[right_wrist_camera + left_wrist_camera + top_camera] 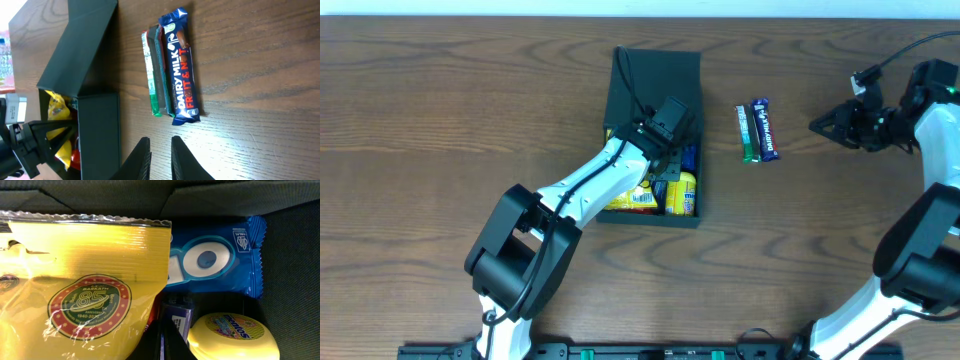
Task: Pack container
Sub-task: 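Lower the Eclipse tin between the Mentos and Oreo pack, then release the tin and raise the left gripper to the box lid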
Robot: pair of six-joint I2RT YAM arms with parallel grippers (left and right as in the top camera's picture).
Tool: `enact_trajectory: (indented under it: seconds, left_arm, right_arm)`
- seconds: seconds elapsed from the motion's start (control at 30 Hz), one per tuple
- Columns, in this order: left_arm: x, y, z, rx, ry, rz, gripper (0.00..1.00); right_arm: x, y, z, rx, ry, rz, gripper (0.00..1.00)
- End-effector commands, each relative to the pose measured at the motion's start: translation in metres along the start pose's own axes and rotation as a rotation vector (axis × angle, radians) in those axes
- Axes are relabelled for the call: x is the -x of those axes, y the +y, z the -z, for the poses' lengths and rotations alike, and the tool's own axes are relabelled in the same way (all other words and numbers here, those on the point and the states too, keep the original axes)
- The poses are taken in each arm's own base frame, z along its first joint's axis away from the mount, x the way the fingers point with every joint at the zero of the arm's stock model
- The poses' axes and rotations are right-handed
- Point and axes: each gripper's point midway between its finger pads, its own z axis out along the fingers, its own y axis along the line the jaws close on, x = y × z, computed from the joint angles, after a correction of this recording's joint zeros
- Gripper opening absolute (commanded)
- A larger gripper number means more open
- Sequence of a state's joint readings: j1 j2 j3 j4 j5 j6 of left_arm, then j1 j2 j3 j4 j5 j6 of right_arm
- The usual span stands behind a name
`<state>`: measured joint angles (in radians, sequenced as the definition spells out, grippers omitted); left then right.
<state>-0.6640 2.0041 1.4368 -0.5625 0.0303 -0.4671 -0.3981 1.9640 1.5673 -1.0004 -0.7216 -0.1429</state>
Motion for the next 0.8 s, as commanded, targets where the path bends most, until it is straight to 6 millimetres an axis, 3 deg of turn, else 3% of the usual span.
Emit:
enact_trajectory:
  seconds: [0.0,0.13,0.27,0.4,0.53,0.7,0.77]
  left_arm:
    - [0.001,-0.001,-0.007,-0.003,0.014,0.006,0.06]
    - [0.029,-0.014,0.019,-0.028,-0.058,-0.025,0.06]
    - [0.075,-0.024,0.073,-0.020,-0.194,-0.026,0.06]
    - [0.102,-0.023,0.123,0.002,-0.287,-0.010,0.06]
    - [0.114,0.012,0.150,0.083,-0.327,0.041,0.06]
    - [0.118,0.085,0.151,0.156,-0.259,0.169,0.06]
    - [0.118,0.105,0.152,0.166,-0.240,0.208,0.09]
  right_arm:
    - [0.003,0.010,0.005,0.007,-0.017,0.048,0.15]
    - [0.003,0.010,0.005,0.007,-0.019,0.050,0.15]
    - [0.003,0.010,0.004,-0.001,-0.016,0.061,0.13]
    - [-0.005,-0.003,-0.004,-0.140,0.036,0.081,0.10]
    - [-0.012,0.007,-0.024,-0.247,0.099,0.169,0.14]
    - [0.002,0.019,-0.050,-0.440,0.075,0.300,0.23]
    - [0.011,0.022,-0.056,-0.496,0.040,0.329,0.30]
